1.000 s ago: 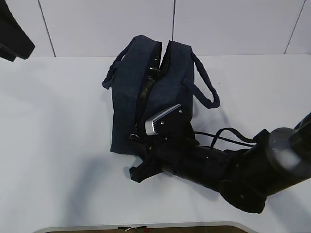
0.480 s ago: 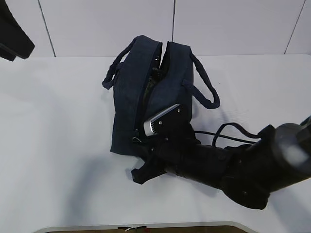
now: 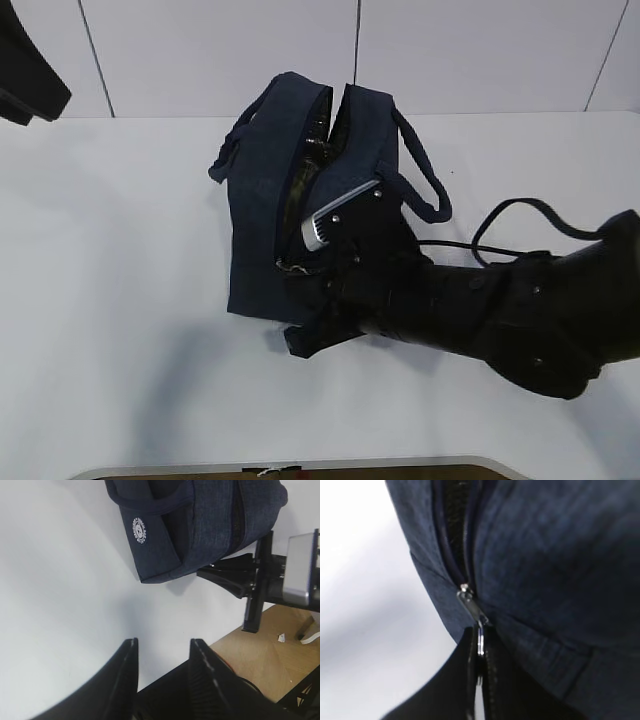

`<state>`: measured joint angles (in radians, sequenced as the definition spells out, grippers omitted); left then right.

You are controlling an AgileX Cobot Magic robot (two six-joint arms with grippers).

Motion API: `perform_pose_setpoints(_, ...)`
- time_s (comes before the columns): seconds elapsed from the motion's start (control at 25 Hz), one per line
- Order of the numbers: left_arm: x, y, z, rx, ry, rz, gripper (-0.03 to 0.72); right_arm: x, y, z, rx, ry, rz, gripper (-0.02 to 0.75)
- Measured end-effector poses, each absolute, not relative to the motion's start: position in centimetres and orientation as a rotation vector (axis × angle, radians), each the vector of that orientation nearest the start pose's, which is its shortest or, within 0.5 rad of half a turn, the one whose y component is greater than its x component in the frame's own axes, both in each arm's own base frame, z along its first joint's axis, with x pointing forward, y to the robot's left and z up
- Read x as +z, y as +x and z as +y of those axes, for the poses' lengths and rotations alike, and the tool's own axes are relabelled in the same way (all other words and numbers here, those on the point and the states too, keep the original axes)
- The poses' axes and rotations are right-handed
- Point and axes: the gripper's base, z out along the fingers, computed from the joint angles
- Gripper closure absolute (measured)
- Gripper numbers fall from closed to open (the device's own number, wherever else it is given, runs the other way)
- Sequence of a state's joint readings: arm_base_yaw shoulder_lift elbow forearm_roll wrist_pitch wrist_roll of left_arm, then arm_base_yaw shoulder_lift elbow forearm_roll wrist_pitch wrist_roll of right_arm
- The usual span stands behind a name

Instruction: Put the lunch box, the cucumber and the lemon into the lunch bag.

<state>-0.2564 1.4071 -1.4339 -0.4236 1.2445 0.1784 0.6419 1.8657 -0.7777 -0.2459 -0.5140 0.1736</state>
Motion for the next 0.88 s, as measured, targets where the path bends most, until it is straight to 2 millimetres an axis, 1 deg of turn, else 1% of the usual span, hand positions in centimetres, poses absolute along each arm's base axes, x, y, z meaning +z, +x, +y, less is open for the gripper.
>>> perform_pose_setpoints(0.28, 38.4, 25.9, -10.4, -0.605, 0.513, 2.610, 0.446, 17.2, 26.9, 21.5, 0.476, -0.794, 1.924, 0.733)
perform_pose_setpoints(0.44, 38.2, 26.0, -10.5, -0.606, 0.513, 2.615, 0.446, 18.3, 26.4, 21.2, 0.479, -0.806, 1.930, 0.733)
perform_pose_setpoints(0.68, 36.5, 27.5, -10.8, -0.603, 0.514, 2.676, 0.446, 19.6, 25.9, 20.6, 0.460, -0.787, 1.964, 0.733)
perform_pose_setpoints(0.88, 34.9, 28.6, -11.1, -0.587, 0.584, 2.706, 0.446, 21.0, 26.4, 20.5, 0.422, -0.764, 1.996, 0.733)
